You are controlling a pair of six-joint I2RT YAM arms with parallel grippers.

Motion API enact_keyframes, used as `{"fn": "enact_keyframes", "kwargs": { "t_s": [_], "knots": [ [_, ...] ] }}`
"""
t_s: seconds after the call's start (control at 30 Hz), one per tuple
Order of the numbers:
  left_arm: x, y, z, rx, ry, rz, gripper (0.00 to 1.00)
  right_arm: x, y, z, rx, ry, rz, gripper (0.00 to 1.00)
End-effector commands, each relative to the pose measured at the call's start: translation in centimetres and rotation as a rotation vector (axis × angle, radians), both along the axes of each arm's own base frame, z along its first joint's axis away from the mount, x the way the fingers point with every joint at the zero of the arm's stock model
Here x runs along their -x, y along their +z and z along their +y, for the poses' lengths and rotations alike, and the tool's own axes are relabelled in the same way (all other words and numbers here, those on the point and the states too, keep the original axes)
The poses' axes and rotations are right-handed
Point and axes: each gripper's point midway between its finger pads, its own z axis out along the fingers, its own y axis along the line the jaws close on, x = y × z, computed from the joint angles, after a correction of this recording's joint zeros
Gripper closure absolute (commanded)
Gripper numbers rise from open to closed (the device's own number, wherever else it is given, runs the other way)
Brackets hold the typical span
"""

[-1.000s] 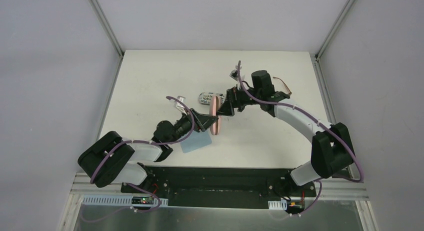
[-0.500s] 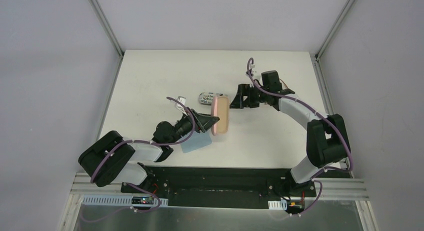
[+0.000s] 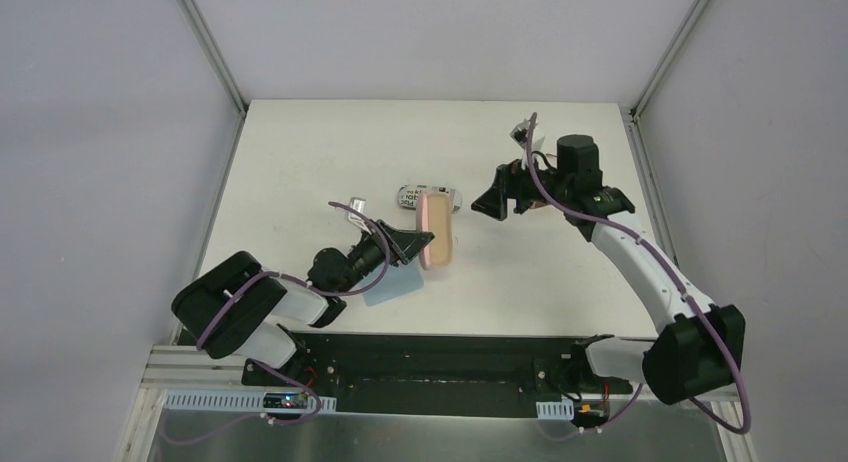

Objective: Organize the sunglasses
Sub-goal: Open the sunglasses case, then place the sunglasses case at the center of the board.

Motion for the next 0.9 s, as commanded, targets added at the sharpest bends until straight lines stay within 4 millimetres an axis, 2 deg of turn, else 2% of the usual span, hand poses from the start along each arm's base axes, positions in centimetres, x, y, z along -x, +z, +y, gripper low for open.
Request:
{"fn": "enact_keyframes", "kwargs": {
  "t_s": [0.0,0.13,0.23,0.33,0.5,0.7,0.87],
  "knots": [
    [-0.1,4.2,1.4,0.190,0.077,-0.103,1.00,2.4,0.7,0.7,-0.022,0.123,-0.067,0.22],
    [0.2,3.9,-0.2,0.194,0.015,-0.101,1.00,3.3,1.4,3.2,-0.062,0.224,-0.040,0.36],
    [0.4,3.9,-1.4,0.191,-0.015,-0.104,1.00,3.8,1.1,5.3,-0.086,0.306,-0.006,0.38],
    [0.5,4.3,-2.0,0.202,-0.022,-0.112,1.00,3.8,-0.1,6.6,-0.099,0.326,0.084,0.42],
    [0.6,5.1,-2.3,0.215,-0.016,-0.129,1.00,4.0,-1.7,7.2,-0.111,0.350,0.169,0.45],
    [0.8,5.6,-3.2,0.224,-0.045,-0.144,1.00,4.1,-2.2,7.6,-0.139,0.372,0.202,0.48],
    [0.8,5.5,-3.5,0.225,-0.052,-0.137,1.00,4.5,-2.5,8.1,-0.176,0.405,0.251,0.61]
  ]
}}
